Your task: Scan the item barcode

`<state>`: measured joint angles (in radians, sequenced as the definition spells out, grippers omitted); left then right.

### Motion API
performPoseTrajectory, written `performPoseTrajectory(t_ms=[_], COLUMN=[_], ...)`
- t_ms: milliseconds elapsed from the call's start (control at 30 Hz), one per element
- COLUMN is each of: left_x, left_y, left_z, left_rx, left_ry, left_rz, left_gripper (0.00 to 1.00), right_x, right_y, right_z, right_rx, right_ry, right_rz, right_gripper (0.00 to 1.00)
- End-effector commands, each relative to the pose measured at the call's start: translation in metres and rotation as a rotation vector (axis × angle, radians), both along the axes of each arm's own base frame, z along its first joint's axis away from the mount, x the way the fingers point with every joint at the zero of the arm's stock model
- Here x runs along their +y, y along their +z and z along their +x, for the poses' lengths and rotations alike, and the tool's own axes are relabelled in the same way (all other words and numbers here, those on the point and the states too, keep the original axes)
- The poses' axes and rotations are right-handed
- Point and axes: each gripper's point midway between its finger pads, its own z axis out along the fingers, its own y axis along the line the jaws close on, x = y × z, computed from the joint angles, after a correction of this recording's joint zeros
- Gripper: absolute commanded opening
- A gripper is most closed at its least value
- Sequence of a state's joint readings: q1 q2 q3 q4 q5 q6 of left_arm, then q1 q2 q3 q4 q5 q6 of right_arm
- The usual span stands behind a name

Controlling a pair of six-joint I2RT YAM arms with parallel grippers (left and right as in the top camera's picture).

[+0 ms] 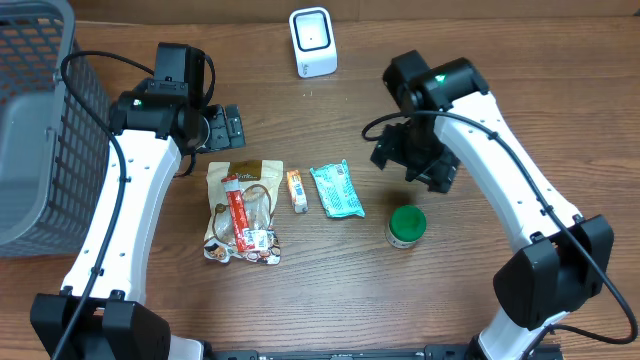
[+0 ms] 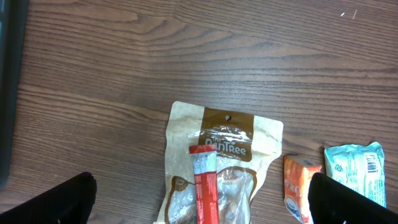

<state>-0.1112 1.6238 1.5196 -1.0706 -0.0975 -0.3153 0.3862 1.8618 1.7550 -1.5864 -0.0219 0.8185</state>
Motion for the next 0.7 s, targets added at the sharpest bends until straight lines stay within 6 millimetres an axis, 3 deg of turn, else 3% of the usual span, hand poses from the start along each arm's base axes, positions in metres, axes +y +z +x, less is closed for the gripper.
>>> performPoseTrajectory(t_ms=[0, 267, 667], left_x=[-0.004, -0.004, -0.004], left_y=[0.004, 0.004, 0.004], left_z=[0.004, 0.004, 0.004], left_rx=[-0.015, -0.015, -0.015], left_ry=[0.004, 0.004, 0.004], left_rz=[-0.012, -0.012, -0.012], left_gripper=[1.00, 1.00, 1.00], right_x=[-0.005, -0.009, -0.002], right_y=[0.002, -0.007, -0.057], right_z=[-0.007, -0.036, -0.050], right_rx=[0.031, 0.130, 0.160], right_ry=[-0.239, -0.421, -0.461], right_rz=[-0.036, -0.131, -0.162], right_gripper=[0.92, 0.92, 0.93])
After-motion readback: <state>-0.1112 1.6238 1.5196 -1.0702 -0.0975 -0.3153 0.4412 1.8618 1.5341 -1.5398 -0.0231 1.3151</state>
